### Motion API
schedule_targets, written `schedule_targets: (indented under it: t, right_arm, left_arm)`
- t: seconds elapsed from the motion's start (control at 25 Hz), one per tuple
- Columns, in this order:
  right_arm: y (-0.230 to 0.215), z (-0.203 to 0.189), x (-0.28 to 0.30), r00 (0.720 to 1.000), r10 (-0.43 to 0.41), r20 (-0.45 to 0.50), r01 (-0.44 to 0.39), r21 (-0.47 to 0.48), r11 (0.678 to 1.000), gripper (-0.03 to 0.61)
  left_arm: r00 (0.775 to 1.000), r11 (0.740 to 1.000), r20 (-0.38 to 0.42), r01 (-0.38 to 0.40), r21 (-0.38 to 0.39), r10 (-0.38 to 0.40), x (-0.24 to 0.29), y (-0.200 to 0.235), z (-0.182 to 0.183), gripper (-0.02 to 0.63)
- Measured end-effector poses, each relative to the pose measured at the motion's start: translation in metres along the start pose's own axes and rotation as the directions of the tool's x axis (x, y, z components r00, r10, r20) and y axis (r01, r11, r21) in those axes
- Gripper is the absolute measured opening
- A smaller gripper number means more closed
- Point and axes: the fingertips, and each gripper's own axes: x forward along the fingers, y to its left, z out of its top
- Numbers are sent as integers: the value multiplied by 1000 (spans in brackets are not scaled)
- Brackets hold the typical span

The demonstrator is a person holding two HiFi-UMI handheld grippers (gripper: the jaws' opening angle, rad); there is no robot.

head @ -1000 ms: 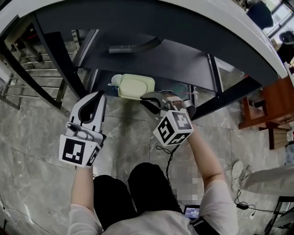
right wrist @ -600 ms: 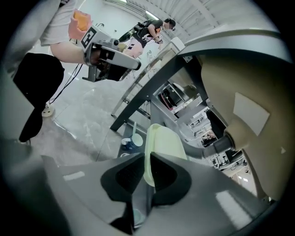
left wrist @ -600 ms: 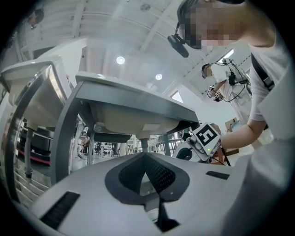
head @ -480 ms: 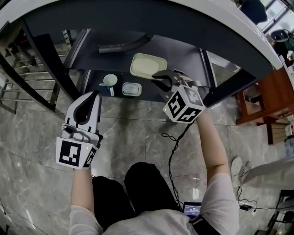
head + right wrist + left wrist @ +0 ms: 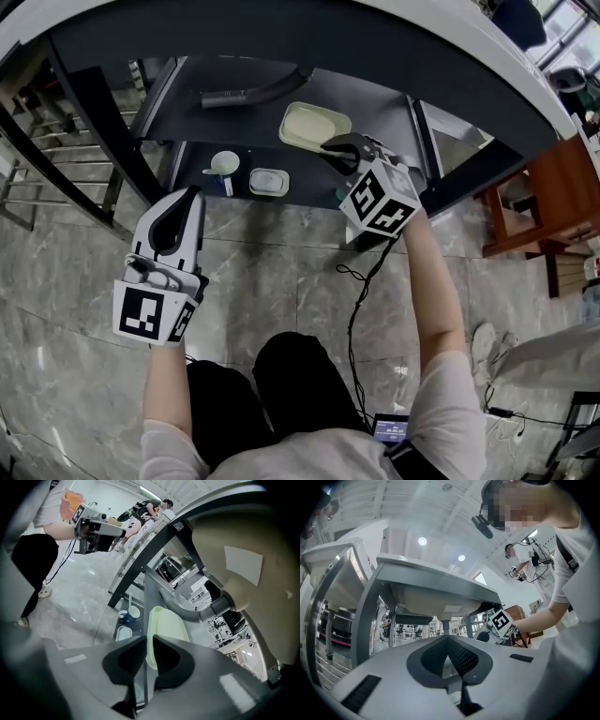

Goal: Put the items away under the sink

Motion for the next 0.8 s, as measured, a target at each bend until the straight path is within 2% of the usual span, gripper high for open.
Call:
schedule_targets:
  t: [0.32,0.8]
  right_arm:
    - [1,-13,10,999,18,-34,-18,-7,1000,51]
    - [-7,-25,17,999,-8,-33,10,31,999,67]
  left_arm:
    - [1000,1000,-5,-9,-5,9,-4,3,-3,8]
    - [1000,1000,-15,-12,6,12,-3,3,-7,8]
